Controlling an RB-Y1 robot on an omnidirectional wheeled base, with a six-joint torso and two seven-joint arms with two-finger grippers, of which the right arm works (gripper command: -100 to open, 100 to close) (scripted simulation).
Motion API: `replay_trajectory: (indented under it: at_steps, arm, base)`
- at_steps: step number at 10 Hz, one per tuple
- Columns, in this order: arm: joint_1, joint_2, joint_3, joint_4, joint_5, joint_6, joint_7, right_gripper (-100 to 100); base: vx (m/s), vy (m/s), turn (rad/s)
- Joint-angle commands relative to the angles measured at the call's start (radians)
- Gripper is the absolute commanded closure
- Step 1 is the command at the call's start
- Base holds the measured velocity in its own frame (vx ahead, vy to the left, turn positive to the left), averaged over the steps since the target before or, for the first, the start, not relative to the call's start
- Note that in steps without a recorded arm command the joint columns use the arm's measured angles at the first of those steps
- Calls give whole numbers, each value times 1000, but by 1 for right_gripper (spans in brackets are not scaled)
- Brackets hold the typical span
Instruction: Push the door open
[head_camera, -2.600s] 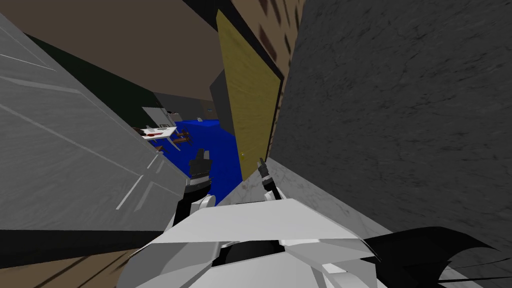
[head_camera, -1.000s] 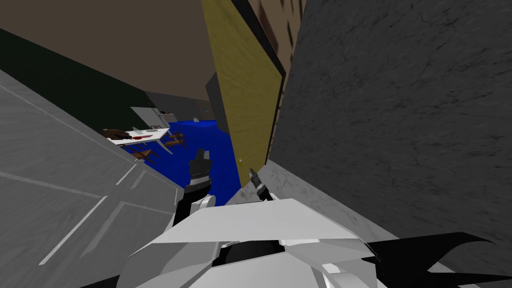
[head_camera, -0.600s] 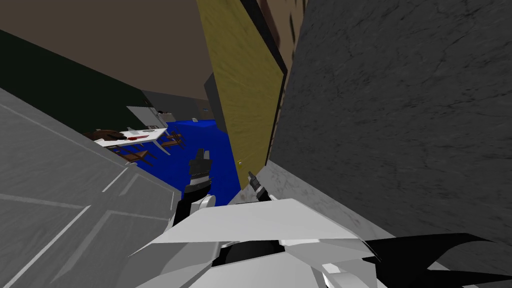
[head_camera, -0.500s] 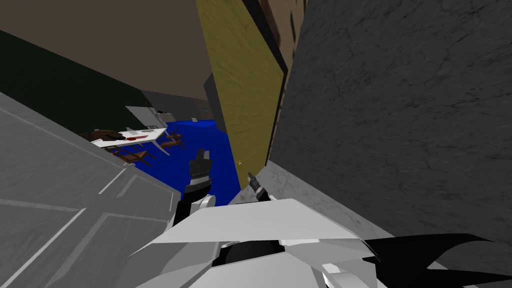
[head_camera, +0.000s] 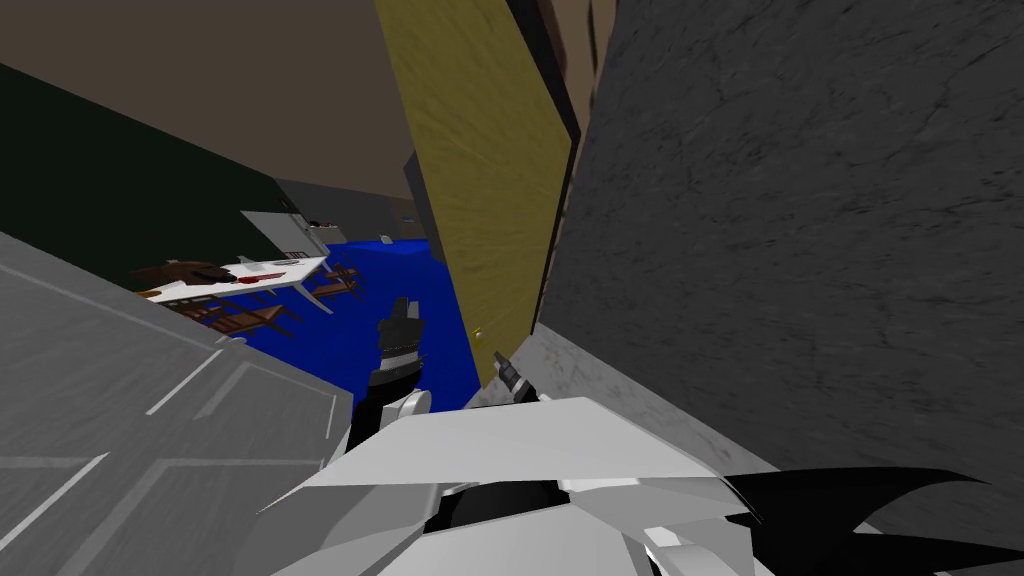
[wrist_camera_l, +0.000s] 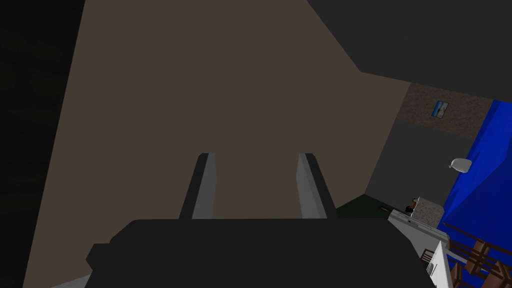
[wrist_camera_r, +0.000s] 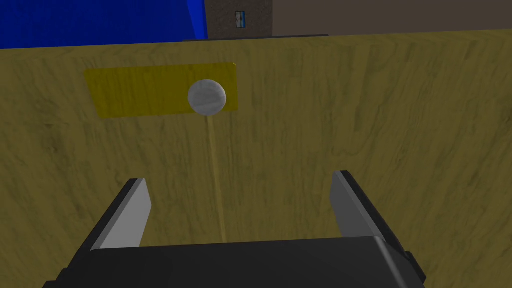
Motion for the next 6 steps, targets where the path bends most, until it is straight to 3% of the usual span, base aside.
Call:
replay_trajectory:
  at_steps: [1, 3, 4, 6]
  arm:
    - [-7, -5, 21, 28, 0, -9, -3, -100]
    - [-19, -9, 43, 63, -1, -19, -8, -100]
    - [-15, -8, 37, 51, -1, -14, -7, -100]
    - [-16, 2, 30, 70, 1, -22, -3, -100]
  base:
    - [116, 19, -14]
    - [147, 12, -16]
    - [63, 9, 0]
    - [141, 103, 44]
